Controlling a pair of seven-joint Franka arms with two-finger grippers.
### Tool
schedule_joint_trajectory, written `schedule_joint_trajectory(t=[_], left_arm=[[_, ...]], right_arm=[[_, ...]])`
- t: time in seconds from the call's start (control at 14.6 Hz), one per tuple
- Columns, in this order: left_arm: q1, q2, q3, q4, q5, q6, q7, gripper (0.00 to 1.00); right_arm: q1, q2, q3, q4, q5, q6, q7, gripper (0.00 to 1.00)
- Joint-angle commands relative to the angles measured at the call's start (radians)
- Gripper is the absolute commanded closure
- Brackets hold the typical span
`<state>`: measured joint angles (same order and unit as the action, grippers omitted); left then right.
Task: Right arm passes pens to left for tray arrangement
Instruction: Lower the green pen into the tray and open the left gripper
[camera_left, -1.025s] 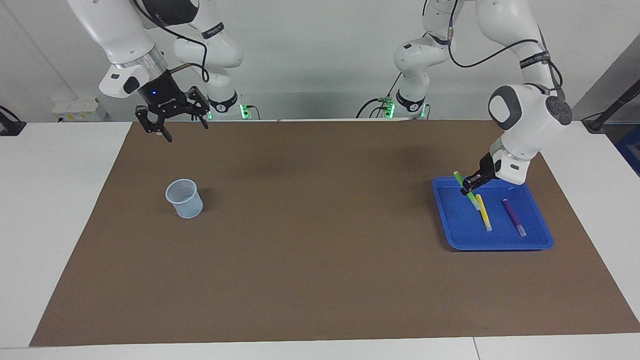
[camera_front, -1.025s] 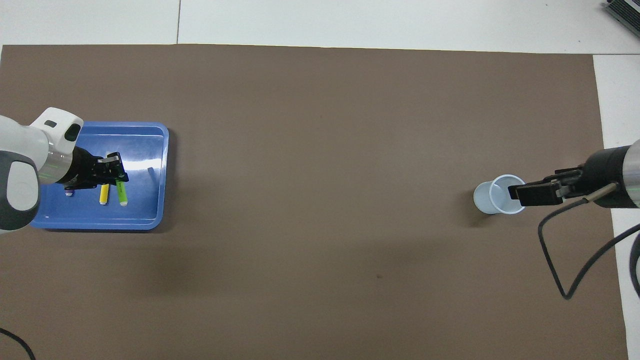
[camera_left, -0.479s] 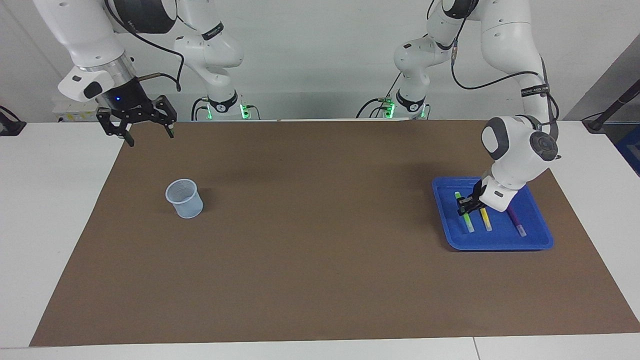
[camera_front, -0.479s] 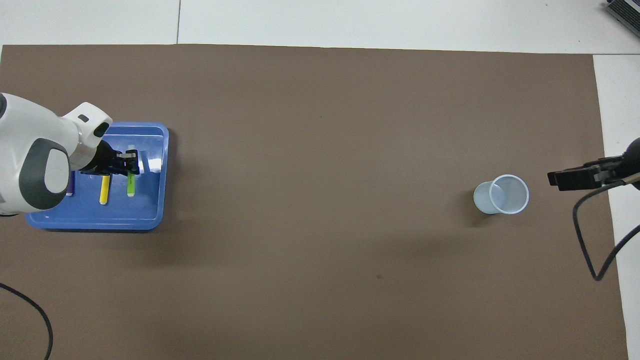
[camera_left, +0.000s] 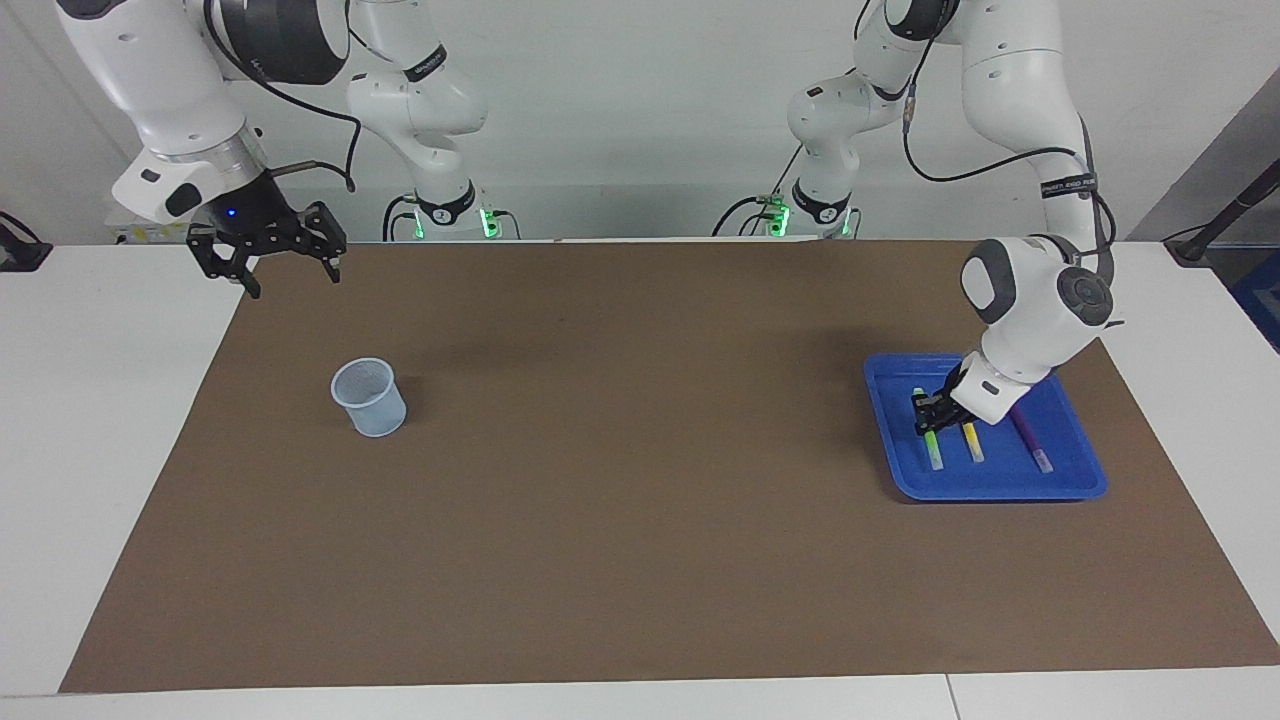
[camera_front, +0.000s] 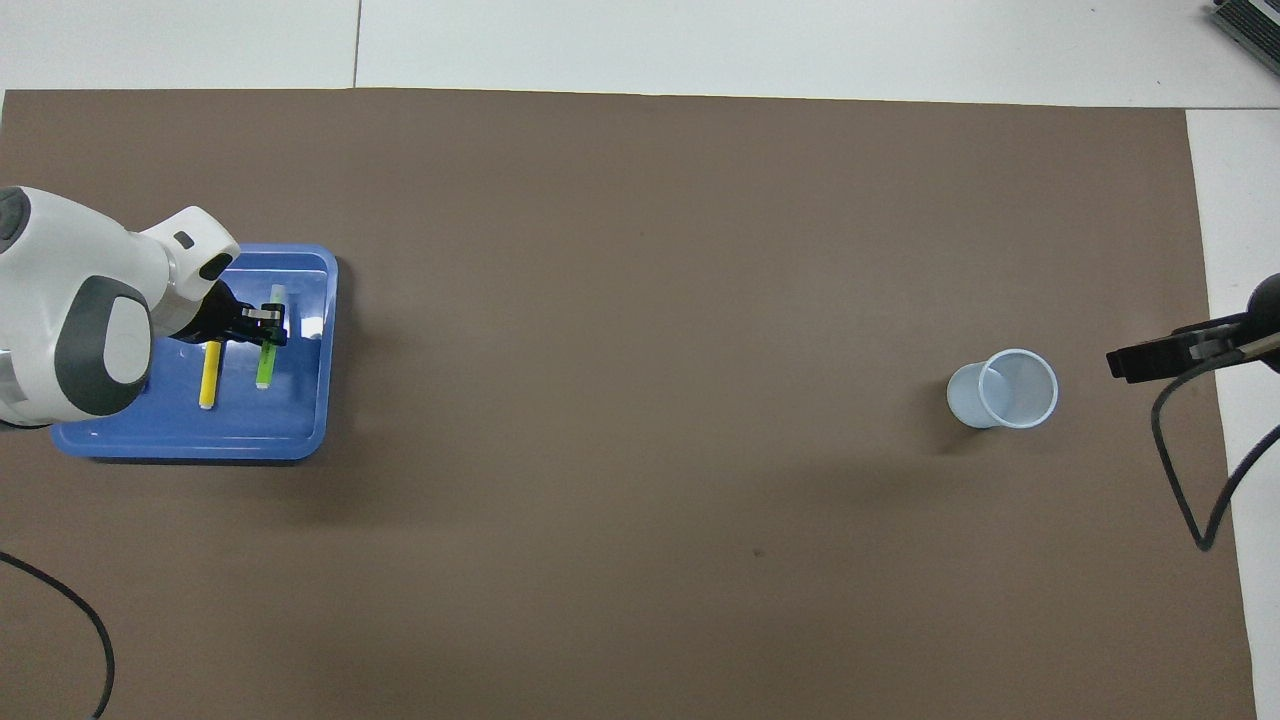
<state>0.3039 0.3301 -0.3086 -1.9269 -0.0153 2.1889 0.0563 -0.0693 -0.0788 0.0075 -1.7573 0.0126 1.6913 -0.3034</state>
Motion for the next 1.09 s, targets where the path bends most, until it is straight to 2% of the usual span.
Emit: schedule_joint_trajectory(t=[0.0,0.14,0.21,0.34,0.41,0.48,0.55,0.75,1.03], left_arm=[[-0.014,0.001,0.008,-0.029,0.02,0.057,0.01,1.0],[-0.02,0.0,0.008,-0.035,0.018,0.063,0.01,0.96],[-0.023,0.0,0.008,-0.035,0.018,0.063,0.01,0.85],[-0.023,0.0,0.008,-0.035,0.018,0.063,0.008,0.49],[-0.023,0.0,0.008,-0.034,0.018,0.063,0.007,0.26],[-0.023,0.0,0.008,-0.032,0.018,0.06,0.004,0.11],[-0.023,-0.002,0.008,-0.029,0.018,0.054,-0.001,0.0],[-0.022,-0.031,0.008,-0.023,0.017,0.034,-0.007,0.0],[-0.005,-0.159,0.009,-0.021,0.017,-0.114,-0.007,0.0]], right_arm=[[0.011,0.04,-0.003,0.035,-0.023,0.005,0.024,0.0],[0.013,0.065,0.0,0.076,-0.023,0.021,0.027,0.0],[0.013,0.077,-0.001,0.102,-0.025,0.008,0.027,0.0],[0.013,0.1,0.0,0.165,-0.023,-0.05,0.029,0.0],[0.013,0.114,0.0,0.197,-0.025,-0.077,0.029,0.0],[0.013,0.125,-0.001,0.225,-0.023,-0.099,0.029,0.0],[0.013,0.129,0.0,0.24,-0.022,-0.12,0.029,0.0],[0.029,0.131,-0.011,0.242,-0.023,-0.137,0.029,0.0],[0.062,0.126,-0.058,0.242,-0.022,-0.179,0.029,0.0]])
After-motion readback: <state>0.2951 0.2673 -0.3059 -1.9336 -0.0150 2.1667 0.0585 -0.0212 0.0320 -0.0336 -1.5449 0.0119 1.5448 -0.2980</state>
